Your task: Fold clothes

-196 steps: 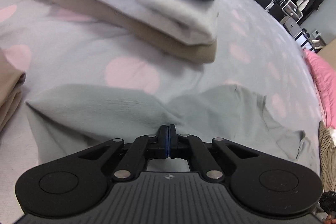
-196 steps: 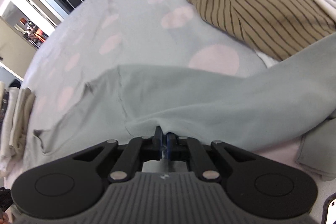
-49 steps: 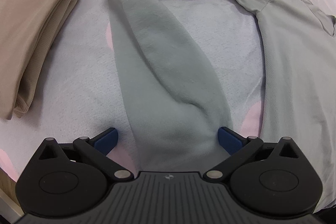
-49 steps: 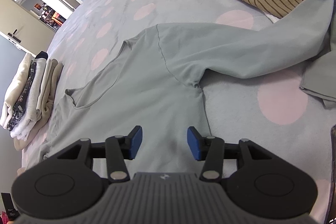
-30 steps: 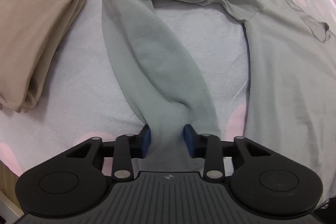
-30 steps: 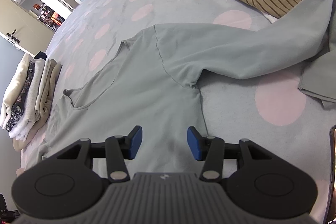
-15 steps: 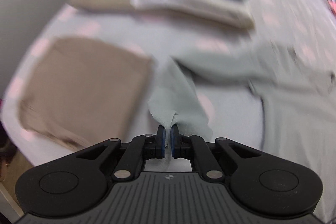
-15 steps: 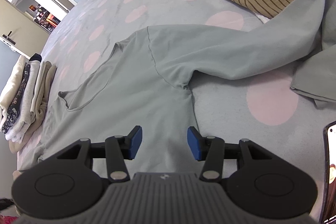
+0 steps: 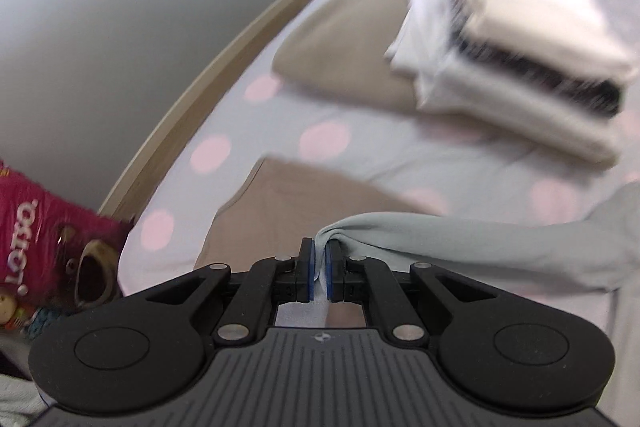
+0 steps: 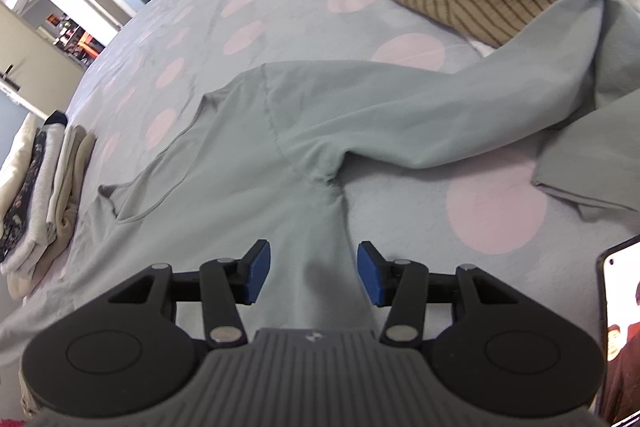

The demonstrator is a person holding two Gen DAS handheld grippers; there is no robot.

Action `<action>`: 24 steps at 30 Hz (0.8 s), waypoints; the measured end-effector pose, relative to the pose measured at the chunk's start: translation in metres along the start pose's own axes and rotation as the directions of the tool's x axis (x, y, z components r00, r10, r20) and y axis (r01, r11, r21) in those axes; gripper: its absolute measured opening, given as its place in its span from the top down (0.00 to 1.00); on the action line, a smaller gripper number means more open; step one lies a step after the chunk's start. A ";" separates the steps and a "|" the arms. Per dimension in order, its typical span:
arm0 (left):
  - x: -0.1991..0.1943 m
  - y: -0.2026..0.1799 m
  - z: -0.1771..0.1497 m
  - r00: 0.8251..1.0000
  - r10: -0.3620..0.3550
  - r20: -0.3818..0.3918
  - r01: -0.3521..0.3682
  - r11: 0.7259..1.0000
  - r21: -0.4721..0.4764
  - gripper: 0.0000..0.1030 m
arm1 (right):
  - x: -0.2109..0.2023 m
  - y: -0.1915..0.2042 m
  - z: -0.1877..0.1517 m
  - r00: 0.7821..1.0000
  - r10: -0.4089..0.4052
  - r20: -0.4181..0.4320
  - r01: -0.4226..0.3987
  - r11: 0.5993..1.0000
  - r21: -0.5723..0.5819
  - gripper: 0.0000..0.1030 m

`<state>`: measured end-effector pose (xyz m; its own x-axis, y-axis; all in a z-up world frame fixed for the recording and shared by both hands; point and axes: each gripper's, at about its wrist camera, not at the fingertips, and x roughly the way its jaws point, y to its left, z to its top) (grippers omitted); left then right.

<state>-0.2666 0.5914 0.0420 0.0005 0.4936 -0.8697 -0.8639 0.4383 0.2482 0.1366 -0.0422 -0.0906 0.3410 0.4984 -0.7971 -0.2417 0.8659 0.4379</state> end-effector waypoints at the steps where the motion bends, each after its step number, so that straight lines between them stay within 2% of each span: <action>1: 0.012 0.002 -0.004 1.000 0.007 -0.029 -0.007 1.000 0.000 0.97 | -0.002 -0.001 0.002 1.000 -0.003 0.005 0.003 1.000 -0.001 0.50; 4: 0.047 0.002 -0.016 0.995 0.025 -0.095 -0.025 1.000 -0.006 0.97 | -0.006 -0.004 0.008 1.000 -0.010 0.022 0.010 1.000 -0.002 0.49; 9: 0.056 0.008 -0.032 0.997 0.017 -0.080 -0.021 0.999 -0.040 0.93 | -0.014 -0.009 0.019 0.999 -0.023 0.049 0.023 1.000 -0.005 0.49; 14: 0.032 -0.003 -0.029 0.998 0.054 0.025 -0.053 0.998 -0.031 0.53 | -0.031 -0.018 0.035 0.996 -0.024 0.083 0.025 1.000 -0.007 0.49; 16: 0.017 -0.011 -0.026 0.996 0.045 0.072 -0.043 0.998 -0.034 0.52 | -0.046 -0.024 0.045 0.995 -0.017 0.102 0.018 1.000 -0.008 0.49; 20: -0.009 -0.038 -0.024 0.991 -0.042 0.129 0.044 0.999 -0.013 0.51 | -0.083 -0.040 0.064 0.987 -0.033 0.156 0.040 0.998 -0.042 0.49; 24: -0.031 -0.077 -0.029 0.977 -0.153 0.148 0.148 0.988 0.042 0.51 | -0.115 -0.071 0.076 0.970 -0.117 0.211 0.130 0.990 -0.049 0.50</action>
